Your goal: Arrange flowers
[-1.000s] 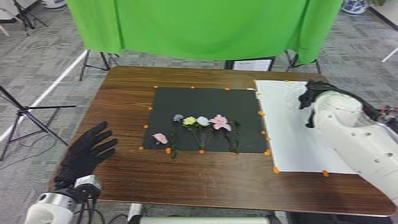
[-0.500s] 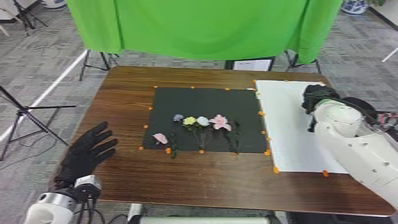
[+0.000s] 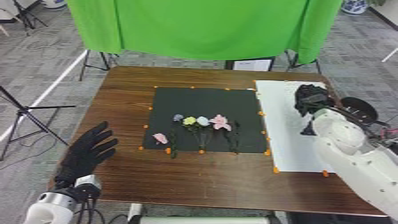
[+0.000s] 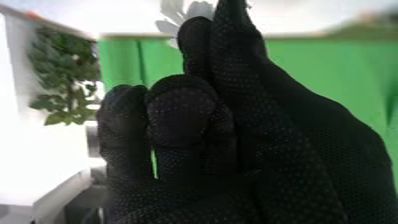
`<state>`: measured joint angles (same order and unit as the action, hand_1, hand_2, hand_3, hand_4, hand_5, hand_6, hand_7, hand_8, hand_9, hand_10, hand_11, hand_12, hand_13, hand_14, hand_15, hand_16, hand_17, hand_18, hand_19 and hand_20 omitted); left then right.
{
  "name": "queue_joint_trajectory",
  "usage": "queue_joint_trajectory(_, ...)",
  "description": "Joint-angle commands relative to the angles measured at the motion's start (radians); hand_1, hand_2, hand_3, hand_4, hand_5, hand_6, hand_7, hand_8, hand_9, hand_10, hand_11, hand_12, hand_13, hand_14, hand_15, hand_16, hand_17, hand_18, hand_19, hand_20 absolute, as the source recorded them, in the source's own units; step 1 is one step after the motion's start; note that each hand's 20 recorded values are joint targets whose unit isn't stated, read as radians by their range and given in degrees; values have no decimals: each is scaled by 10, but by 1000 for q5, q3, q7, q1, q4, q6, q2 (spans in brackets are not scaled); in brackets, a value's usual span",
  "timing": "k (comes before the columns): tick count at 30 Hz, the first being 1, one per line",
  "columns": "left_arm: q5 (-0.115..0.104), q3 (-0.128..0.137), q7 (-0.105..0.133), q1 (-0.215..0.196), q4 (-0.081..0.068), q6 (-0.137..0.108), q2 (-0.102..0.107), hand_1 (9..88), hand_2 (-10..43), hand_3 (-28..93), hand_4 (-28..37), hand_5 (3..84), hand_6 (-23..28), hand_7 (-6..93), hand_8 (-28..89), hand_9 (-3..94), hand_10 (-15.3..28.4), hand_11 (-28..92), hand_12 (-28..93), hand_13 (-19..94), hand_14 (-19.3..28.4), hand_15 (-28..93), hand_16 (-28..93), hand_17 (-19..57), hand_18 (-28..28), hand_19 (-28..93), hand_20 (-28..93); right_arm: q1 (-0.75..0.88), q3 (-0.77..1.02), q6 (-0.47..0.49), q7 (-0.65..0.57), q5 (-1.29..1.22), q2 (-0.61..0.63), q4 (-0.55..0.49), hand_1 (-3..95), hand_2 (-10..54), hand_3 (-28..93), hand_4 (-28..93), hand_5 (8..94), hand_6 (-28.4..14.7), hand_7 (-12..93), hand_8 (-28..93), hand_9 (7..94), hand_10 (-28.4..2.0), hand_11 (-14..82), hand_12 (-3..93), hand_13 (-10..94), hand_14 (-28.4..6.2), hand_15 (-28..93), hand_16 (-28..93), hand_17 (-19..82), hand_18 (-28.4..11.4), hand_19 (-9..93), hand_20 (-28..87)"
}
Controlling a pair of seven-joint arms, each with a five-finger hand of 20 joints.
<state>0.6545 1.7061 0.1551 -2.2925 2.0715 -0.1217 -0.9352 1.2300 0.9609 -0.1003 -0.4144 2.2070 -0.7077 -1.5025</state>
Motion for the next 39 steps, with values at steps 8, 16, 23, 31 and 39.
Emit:
queue_joint_trajectory(8,2,7,-7,-10,3,8,-3,256,-10,713,-272,272,34,219,-113,238,119,226,174,196,165,338,-6,-95,232,414,79,174,151,132,99,-123,4,-304,522,-95,885,-281,707,14,549,-36,859,-54,191,530,777,-8,646,436,357,-182,817,517)
queue_joint_trajectory(16,1,4,-6,-7,3,7,-2,256,-11,714,-274,271,33,222,-116,239,116,227,174,198,164,337,-6,-93,231,414,79,195,157,278,117,-229,-25,-377,513,-95,888,-279,696,21,557,-29,858,-48,191,530,773,-12,652,431,355,-183,819,518)
queue_joint_trajectory(23,0,5,-5,-11,5,3,-6,256,-12,715,-275,270,32,223,-117,240,116,227,173,198,163,338,-5,-92,230,413,79,179,125,325,115,-257,-48,-395,511,-95,887,-277,691,25,560,-23,856,-45,192,531,771,-15,660,426,353,-183,820,518)
queue_joint_trajectory(31,1,2,-7,-10,4,2,-11,256,-11,715,-276,271,32,224,-118,240,116,228,173,199,163,336,-5,-93,231,413,80,181,114,372,104,-274,-64,-404,505,-95,887,-274,679,29,561,-9,851,-41,194,530,769,-18,669,417,350,-184,824,517)
queue_joint_trajectory(39,0,2,-7,-10,2,5,-5,256,-10,713,-275,270,33,222,-117,239,117,226,173,198,164,337,-4,-94,231,413,81,184,108,386,103,-279,-70,-403,490,-95,870,-277,653,22,555,15,825,-47,200,533,745,-29,692,407,331,-188,827,521)
